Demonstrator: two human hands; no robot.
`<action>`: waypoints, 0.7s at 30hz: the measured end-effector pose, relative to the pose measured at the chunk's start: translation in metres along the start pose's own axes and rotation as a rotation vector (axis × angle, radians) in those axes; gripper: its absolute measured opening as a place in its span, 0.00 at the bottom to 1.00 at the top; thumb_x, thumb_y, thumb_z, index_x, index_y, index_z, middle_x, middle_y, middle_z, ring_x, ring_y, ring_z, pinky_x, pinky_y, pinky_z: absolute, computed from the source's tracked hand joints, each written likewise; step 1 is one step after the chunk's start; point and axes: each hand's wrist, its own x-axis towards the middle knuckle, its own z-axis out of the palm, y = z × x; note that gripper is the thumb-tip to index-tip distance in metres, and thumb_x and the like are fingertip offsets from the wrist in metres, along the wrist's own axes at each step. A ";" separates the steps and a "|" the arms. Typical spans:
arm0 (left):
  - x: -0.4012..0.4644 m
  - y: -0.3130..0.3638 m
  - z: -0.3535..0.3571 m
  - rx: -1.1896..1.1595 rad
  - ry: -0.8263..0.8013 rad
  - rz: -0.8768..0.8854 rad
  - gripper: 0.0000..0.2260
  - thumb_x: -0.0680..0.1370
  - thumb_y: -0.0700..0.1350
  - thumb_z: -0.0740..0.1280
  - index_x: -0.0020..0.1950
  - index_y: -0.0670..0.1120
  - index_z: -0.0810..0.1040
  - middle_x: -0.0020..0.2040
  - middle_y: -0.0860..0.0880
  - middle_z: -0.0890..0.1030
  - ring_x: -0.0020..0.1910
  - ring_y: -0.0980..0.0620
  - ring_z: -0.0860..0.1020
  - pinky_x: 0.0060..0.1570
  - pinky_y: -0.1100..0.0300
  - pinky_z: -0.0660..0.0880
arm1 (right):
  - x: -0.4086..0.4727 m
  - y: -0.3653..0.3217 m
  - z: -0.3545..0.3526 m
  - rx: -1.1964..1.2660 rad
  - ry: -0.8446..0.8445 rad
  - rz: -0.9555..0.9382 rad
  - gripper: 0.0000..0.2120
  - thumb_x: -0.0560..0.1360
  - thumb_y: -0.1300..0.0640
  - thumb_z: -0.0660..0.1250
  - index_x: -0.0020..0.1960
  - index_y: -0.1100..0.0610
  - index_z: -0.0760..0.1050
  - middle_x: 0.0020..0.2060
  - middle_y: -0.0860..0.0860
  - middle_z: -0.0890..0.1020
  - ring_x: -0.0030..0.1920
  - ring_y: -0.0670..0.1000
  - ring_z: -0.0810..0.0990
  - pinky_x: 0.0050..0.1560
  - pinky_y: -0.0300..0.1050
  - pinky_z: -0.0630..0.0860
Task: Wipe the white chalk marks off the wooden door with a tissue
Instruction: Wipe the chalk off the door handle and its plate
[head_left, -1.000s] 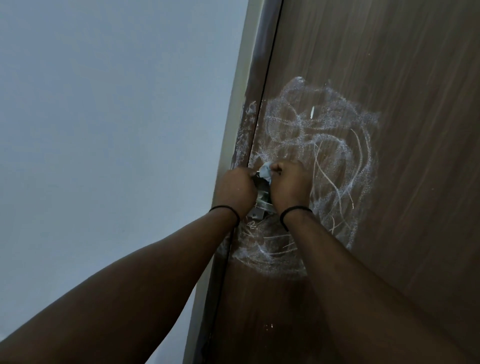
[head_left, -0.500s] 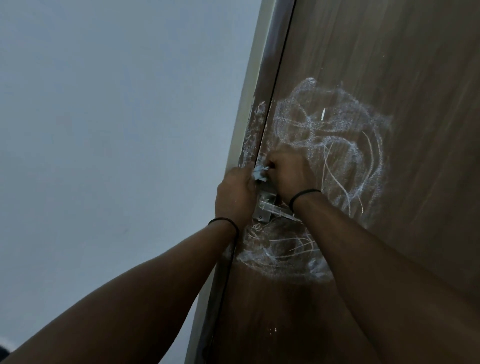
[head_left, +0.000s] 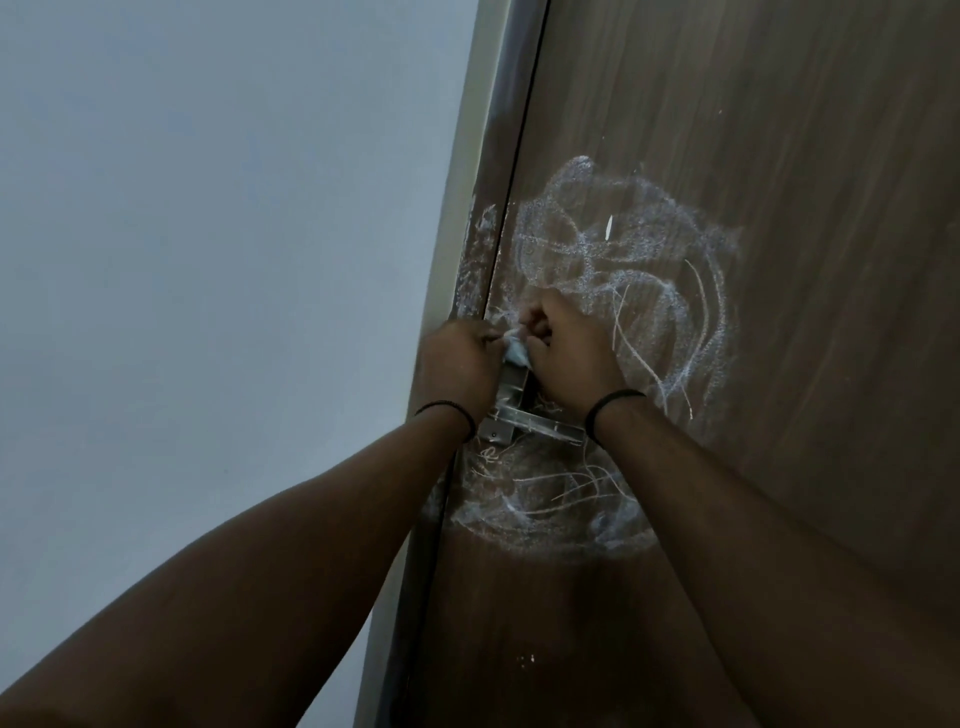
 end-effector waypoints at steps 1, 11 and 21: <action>0.001 0.002 0.000 -0.020 0.014 -0.075 0.04 0.74 0.49 0.70 0.42 0.51 0.85 0.38 0.53 0.84 0.35 0.56 0.80 0.37 0.58 0.79 | -0.002 0.002 0.001 -0.032 0.023 0.017 0.04 0.74 0.61 0.69 0.48 0.54 0.77 0.42 0.50 0.82 0.43 0.51 0.80 0.45 0.51 0.80; -0.009 0.001 0.000 -0.092 0.055 -0.388 0.05 0.74 0.44 0.71 0.40 0.50 0.86 0.39 0.52 0.85 0.38 0.54 0.81 0.44 0.55 0.81 | 0.002 -0.008 0.018 -0.347 -0.027 -0.063 0.09 0.75 0.66 0.65 0.46 0.58 0.84 0.41 0.56 0.83 0.41 0.55 0.81 0.40 0.45 0.76; -0.032 0.002 0.001 -0.106 0.026 -0.080 0.13 0.81 0.47 0.63 0.63 0.53 0.80 0.49 0.48 0.85 0.47 0.50 0.81 0.44 0.60 0.76 | 0.009 -0.016 0.022 -0.246 -0.057 -0.108 0.09 0.74 0.64 0.67 0.43 0.52 0.82 0.39 0.52 0.82 0.42 0.53 0.78 0.42 0.46 0.77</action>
